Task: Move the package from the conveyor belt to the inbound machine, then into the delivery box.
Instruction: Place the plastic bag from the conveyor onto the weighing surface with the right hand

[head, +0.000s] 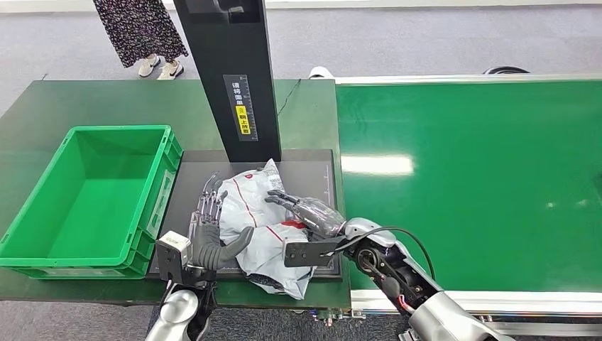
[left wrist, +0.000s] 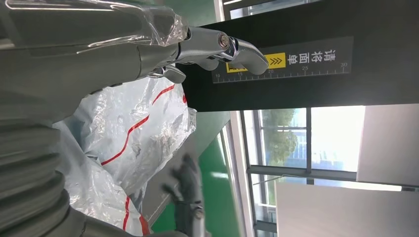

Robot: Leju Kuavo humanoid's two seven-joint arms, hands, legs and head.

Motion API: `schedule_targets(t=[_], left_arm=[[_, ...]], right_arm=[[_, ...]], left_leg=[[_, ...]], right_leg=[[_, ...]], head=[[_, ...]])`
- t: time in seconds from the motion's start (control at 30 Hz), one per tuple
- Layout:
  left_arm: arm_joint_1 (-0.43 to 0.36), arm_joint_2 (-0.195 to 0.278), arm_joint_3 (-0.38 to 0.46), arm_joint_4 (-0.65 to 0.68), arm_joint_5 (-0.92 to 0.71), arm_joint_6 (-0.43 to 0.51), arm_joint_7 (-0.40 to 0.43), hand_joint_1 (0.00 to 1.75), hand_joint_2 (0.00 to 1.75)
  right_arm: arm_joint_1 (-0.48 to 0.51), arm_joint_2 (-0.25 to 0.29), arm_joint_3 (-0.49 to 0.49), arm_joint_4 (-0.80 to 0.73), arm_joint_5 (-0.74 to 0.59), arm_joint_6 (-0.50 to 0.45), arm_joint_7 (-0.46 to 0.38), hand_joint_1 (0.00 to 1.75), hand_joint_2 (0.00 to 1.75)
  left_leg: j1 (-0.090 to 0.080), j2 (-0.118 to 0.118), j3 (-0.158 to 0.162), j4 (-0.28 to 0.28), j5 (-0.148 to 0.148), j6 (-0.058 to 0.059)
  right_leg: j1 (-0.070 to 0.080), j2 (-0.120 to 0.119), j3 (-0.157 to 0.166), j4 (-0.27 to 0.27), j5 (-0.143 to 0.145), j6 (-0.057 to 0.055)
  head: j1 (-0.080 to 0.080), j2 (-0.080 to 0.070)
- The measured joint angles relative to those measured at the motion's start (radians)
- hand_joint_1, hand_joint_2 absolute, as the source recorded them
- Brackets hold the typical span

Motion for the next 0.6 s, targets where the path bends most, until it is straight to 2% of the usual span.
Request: schedule_targets(t=[0.27,0.4,0.6], left_arm=[[0.001,0.001,0.0,-0.001,0.0,-0.001,-0.004,0.0,1.75],[0.0,0.001,-0.002,-0.001,0.0,-0.004,-0.005,0.0,1.75],[0.0,0.001,-0.012,-0.001,0.002,-0.012,-0.005,0.0,1.75]], right_arm=[[0.064,-0.019,-0.096,-0.122,-0.005,-0.126,-0.013,0.0,1.75],[0.099,-0.028,-0.133,-0.169,0.016,-0.179,-0.001,0.0,0.0],[0.145,-0.03,-0.188,-0.212,0.001,-0.275,-0.003,0.0,0.0]], left_leg=[[0.0,0.0,0.0,0.0,0.0,0.0],[0.0,0.0,0.0,0.0,0.0,0.0],[0.0,0.0,0.0,0.0,0.0,0.0]], right_leg=[[0.0,0.0,0.0,0.0,0.0,0.0],[0.0,0.0,0.0,0.0,0.0,0.0],[0.0,0.0,0.0,0.0,0.0,0.0]], head=[[0.0,0.0],[0.0,0.0],[0.0,0.0]])
